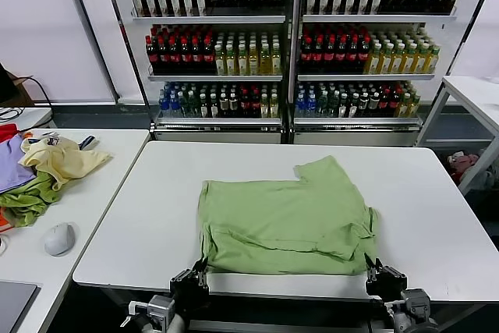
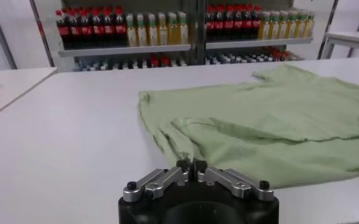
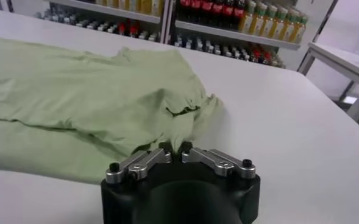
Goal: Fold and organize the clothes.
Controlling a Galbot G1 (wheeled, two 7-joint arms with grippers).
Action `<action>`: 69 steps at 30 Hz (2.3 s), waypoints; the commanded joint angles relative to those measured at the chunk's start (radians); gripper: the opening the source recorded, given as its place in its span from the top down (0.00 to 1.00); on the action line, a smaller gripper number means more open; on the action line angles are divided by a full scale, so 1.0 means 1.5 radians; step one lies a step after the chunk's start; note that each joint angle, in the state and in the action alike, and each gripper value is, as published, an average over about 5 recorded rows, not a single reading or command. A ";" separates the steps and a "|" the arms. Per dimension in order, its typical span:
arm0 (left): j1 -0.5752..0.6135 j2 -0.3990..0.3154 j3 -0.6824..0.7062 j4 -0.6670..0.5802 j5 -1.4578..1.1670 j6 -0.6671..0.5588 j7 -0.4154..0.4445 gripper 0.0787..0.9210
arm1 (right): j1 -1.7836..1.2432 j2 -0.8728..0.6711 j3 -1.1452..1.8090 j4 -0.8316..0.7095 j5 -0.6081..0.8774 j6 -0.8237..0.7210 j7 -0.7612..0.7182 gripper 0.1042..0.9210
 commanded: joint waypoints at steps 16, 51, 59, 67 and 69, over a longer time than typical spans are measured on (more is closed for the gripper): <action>-0.211 -0.009 -0.013 0.102 -0.044 -0.043 -0.017 0.32 | 0.331 -0.064 -0.072 -0.168 0.070 0.004 0.037 0.23; -0.615 -0.117 0.118 0.594 -0.118 0.035 -0.058 0.12 | 0.839 0.108 -0.273 -0.806 0.011 -0.038 0.032 0.12; -0.616 -0.124 0.117 0.602 -0.163 0.049 -0.058 0.12 | 0.853 0.137 -0.257 -0.865 -0.002 -0.038 0.027 0.12; -0.597 -0.119 0.117 0.575 -0.182 0.049 -0.052 0.14 | 0.844 0.143 -0.245 -0.883 0.004 -0.039 0.017 0.17; -0.589 -0.117 0.117 0.565 -0.182 0.047 -0.049 0.19 | 0.840 0.143 -0.244 -0.884 0.008 -0.042 0.013 0.23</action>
